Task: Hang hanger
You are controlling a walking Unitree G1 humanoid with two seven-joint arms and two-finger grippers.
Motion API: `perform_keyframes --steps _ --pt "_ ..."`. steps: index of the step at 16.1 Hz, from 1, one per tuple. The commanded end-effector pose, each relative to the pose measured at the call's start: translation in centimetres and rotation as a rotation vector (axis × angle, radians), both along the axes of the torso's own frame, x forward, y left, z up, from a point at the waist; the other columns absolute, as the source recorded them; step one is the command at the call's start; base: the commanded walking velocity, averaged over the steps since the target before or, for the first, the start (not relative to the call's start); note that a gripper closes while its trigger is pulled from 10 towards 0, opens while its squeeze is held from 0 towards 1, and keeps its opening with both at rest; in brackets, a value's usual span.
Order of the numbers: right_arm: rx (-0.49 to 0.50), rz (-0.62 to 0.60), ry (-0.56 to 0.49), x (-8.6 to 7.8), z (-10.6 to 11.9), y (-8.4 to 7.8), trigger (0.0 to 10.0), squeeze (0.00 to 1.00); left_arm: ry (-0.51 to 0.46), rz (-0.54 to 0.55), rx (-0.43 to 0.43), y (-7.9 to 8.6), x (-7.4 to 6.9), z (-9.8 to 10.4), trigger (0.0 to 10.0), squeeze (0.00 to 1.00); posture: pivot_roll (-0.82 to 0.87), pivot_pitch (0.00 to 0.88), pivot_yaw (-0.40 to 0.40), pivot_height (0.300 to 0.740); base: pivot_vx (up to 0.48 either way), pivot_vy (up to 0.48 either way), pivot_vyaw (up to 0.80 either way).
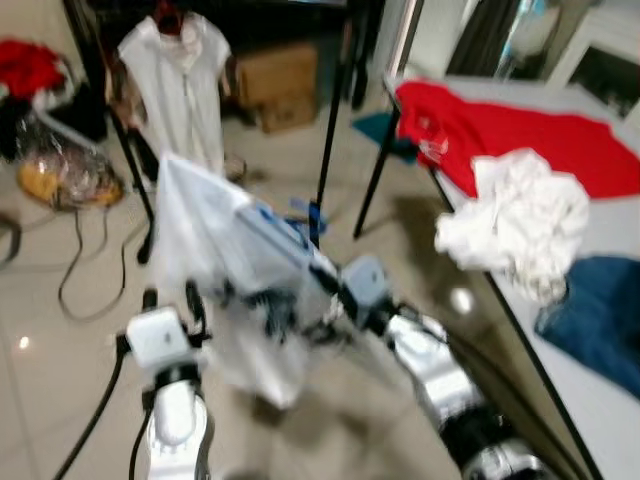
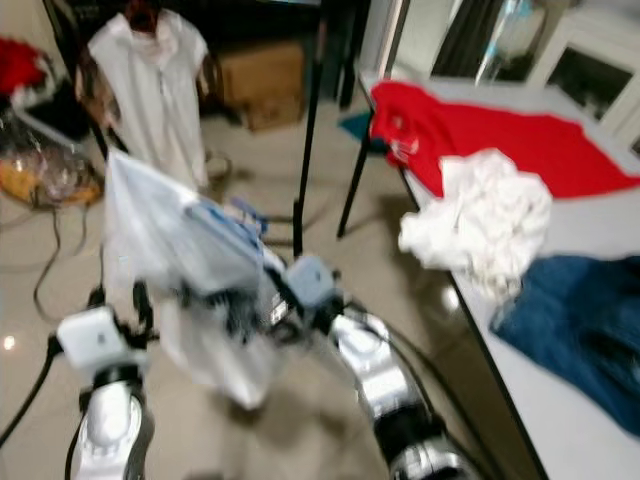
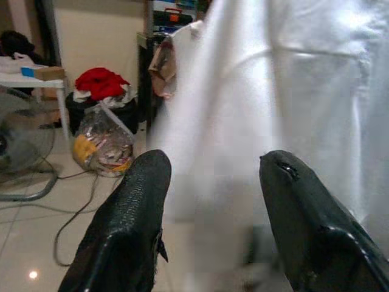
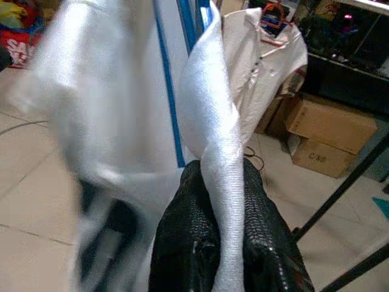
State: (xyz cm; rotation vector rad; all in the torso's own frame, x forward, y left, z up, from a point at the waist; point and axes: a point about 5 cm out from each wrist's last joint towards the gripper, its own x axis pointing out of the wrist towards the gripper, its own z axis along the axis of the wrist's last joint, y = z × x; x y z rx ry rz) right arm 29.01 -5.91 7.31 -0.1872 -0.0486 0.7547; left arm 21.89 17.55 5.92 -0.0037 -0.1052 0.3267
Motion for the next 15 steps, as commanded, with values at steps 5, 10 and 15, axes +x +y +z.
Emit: perform_keyframes --steps 5,10,15 --pt "0.008 -0.047 -0.017 0.47 0.35 -1.22 10.0 0.00 -0.005 -0.017 -0.019 -0.89 0.12 0.07 10.0 0.00 0.08 0.030 -0.060 0.740 0.405 0.000 0.00" --pt "0.012 -0.050 -0.016 0.49 0.34 -1.03 10.0 0.00 -0.005 -0.018 -0.014 -0.71 0.15 0.12 10.0 0.00 0.09 0.032 -0.053 0.740 0.410 0.000 0.00" --pt "0.018 -0.055 -0.017 0.49 0.35 -0.71 10.0 0.00 -0.004 -0.022 -0.010 -0.55 0.20 0.18 10.0 0.00 0.09 0.036 -0.042 0.740 0.409 0.000 0.00"
